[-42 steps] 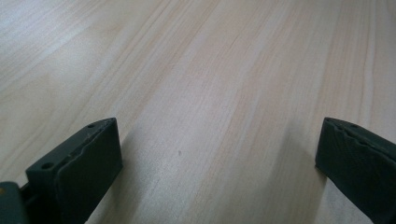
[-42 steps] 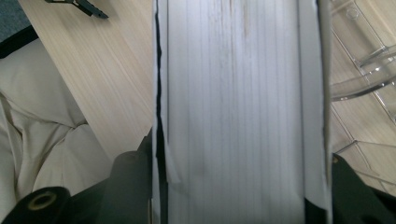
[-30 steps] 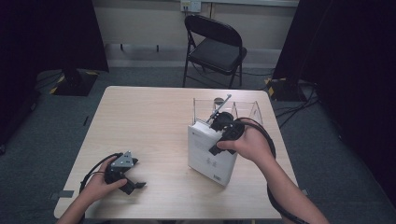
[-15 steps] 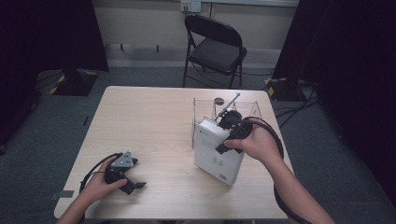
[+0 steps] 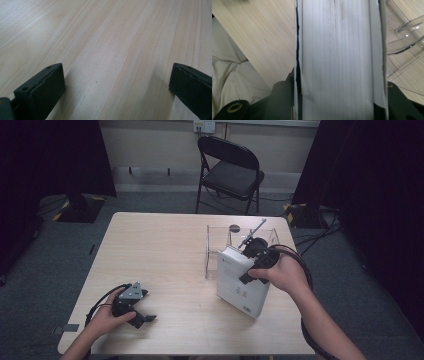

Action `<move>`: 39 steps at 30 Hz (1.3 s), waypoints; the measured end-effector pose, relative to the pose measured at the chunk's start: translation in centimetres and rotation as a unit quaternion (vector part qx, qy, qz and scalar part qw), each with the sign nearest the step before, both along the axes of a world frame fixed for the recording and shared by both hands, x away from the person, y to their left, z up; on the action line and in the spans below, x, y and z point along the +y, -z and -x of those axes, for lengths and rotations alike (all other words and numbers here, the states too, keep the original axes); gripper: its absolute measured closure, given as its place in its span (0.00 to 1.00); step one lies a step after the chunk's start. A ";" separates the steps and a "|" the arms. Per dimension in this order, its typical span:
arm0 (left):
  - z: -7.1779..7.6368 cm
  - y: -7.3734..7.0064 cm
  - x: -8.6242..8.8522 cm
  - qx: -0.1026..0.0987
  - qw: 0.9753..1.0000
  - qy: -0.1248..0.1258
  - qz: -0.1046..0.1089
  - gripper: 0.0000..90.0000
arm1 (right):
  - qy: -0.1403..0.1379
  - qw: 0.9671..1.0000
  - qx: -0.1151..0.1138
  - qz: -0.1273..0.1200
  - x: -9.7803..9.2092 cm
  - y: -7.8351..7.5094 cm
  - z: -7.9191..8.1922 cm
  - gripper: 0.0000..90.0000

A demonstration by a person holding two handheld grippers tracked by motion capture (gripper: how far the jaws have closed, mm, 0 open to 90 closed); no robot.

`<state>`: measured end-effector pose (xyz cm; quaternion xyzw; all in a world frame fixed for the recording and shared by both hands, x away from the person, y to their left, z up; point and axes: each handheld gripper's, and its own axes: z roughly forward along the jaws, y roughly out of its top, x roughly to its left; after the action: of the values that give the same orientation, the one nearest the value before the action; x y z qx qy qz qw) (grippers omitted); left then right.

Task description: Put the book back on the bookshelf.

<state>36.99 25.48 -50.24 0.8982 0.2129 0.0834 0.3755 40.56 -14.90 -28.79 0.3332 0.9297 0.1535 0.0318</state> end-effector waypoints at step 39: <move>0.0 0.0 0.0 0.000 1.000 0.000 0.001 0.00 | 0.055 0.998 0.007 -0.004 -4.7 -0.2 0.1 0.58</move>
<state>37.01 25.48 -50.25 0.8979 0.2128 0.0829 0.3763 40.41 -19.59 -28.64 0.3850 0.9096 0.1531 0.0324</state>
